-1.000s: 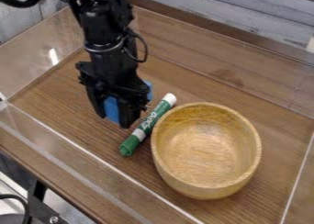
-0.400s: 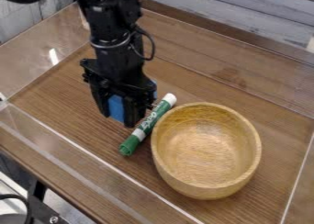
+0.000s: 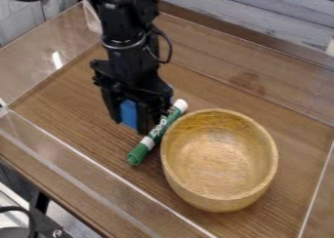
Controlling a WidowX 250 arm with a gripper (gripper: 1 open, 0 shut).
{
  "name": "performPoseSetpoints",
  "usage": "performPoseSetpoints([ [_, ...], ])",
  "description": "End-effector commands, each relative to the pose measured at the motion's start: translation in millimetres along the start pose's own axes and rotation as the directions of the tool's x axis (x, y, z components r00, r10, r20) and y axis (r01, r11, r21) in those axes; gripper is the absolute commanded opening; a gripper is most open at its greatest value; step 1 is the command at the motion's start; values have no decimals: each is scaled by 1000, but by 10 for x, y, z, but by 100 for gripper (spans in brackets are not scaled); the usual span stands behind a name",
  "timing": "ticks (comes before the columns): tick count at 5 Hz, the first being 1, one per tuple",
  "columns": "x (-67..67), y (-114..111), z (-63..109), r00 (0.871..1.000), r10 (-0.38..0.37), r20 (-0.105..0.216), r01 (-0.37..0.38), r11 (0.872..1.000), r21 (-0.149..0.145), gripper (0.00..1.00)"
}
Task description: Put the blue block in the brown bowl
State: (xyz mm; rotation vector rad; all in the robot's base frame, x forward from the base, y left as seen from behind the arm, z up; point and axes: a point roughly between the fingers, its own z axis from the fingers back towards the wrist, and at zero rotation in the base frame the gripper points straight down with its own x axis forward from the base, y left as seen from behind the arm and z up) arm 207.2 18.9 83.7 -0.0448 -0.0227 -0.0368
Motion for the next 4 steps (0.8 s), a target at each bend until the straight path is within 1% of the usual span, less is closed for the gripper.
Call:
performPoseSetpoints([
  [1, 139, -29, 195, 997, -11, 75, 10, 1000, 17, 0],
  [2, 119, -123, 236, 997, -6, 72, 5, 1000, 12, 0],
  [4, 97, -241, 319, 998, 0, 65, -1, 1000, 8, 0],
])
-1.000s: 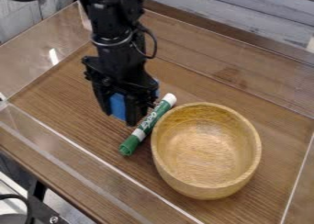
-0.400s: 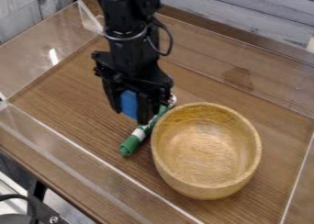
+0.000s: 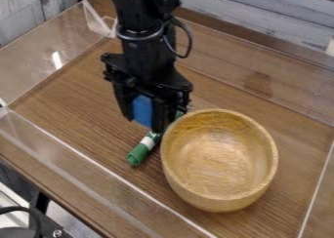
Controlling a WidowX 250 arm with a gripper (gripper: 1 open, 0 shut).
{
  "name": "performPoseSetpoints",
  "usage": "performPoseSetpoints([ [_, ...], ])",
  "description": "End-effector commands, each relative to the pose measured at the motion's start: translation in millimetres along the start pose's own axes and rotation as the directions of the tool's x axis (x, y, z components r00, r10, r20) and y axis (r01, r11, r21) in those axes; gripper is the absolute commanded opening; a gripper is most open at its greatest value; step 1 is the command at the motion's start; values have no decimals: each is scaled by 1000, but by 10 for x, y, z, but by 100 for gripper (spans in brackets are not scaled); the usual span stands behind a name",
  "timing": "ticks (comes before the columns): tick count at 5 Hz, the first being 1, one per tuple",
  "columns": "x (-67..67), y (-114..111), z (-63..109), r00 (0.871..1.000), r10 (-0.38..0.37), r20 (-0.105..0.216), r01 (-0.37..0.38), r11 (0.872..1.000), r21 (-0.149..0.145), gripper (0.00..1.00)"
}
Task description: Put the blue block in the brown bowl
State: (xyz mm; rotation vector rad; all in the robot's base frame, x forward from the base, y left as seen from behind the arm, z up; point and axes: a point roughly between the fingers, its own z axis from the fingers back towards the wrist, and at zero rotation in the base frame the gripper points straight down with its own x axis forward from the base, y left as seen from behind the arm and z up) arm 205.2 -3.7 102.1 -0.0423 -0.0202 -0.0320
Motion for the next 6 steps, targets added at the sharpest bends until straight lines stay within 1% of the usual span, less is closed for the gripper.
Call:
performPoseSetpoints([
  [1, 94, -57, 173, 998, -3, 66, 3, 1000, 3, 0],
  [6, 47, -336, 269, 997, 0, 71, 1, 1000, -5, 0],
])
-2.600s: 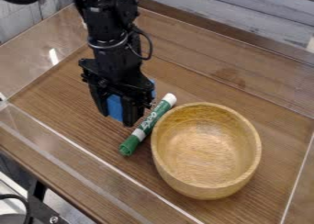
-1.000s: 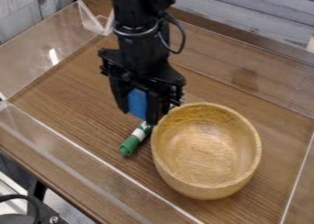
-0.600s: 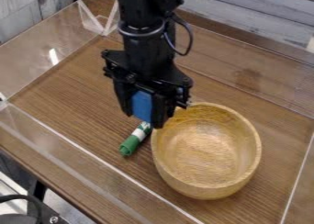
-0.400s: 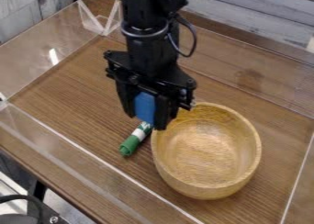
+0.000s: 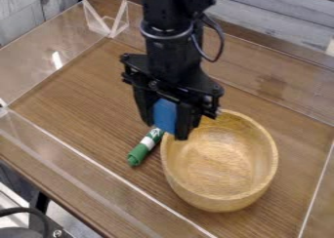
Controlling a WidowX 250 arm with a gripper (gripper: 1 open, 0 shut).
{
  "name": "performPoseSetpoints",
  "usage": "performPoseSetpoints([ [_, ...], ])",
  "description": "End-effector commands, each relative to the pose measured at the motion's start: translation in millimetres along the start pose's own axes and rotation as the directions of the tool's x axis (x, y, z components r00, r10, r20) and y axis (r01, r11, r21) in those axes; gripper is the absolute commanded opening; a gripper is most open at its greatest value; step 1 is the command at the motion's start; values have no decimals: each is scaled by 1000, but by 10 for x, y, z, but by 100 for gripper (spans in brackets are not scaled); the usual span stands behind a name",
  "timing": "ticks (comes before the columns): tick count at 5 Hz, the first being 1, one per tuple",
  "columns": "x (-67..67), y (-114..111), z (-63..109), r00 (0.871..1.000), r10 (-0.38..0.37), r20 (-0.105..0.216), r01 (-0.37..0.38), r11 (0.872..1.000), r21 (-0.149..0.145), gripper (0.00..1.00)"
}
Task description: Put the blue block in the brown bowl
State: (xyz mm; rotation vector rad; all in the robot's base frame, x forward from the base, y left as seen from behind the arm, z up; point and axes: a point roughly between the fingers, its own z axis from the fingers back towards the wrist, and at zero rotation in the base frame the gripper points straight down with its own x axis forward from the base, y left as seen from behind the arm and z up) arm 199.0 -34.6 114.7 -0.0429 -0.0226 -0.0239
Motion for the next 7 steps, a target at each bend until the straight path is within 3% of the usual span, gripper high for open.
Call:
performPoseSetpoints([
  [1, 81, -79, 167, 998, -12, 66, 13, 1000, -5, 0],
  [7, 67, -284, 153, 998, -14, 66, 15, 1000, -3, 0],
])
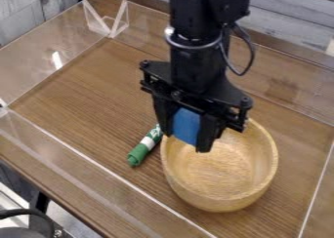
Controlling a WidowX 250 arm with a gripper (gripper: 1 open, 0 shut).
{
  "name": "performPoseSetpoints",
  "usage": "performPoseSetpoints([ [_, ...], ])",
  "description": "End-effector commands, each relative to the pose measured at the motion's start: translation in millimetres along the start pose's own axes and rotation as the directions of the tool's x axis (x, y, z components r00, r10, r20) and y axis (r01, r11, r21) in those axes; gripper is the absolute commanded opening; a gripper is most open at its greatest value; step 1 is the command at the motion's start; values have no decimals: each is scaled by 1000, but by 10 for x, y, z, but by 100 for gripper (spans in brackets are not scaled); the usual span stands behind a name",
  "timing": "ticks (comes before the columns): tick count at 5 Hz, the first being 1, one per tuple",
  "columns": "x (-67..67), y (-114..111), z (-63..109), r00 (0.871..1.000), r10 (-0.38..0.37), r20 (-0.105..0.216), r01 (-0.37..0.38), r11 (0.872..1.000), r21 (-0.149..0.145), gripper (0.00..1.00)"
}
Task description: Put the blue block in the brown bowl
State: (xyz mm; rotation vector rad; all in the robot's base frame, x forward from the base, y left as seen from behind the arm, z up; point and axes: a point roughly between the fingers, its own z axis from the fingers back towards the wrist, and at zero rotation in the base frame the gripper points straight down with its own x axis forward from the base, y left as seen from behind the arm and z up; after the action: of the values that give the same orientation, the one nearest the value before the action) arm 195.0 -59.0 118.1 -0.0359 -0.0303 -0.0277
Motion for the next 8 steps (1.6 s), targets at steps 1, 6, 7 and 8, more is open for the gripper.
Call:
performPoseSetpoints([
  [1, 95, -60, 121, 998, -13, 61, 14, 1000, -12, 0],
  [6, 51, -185, 24, 998, -20, 67, 21, 999, -24, 0],
  [7, 54, -217, -39, 998, -23, 63, 25, 999, -24, 0],
  [8, 51, -237, -116, 998, -25, 59, 27, 999, -22, 0],
])
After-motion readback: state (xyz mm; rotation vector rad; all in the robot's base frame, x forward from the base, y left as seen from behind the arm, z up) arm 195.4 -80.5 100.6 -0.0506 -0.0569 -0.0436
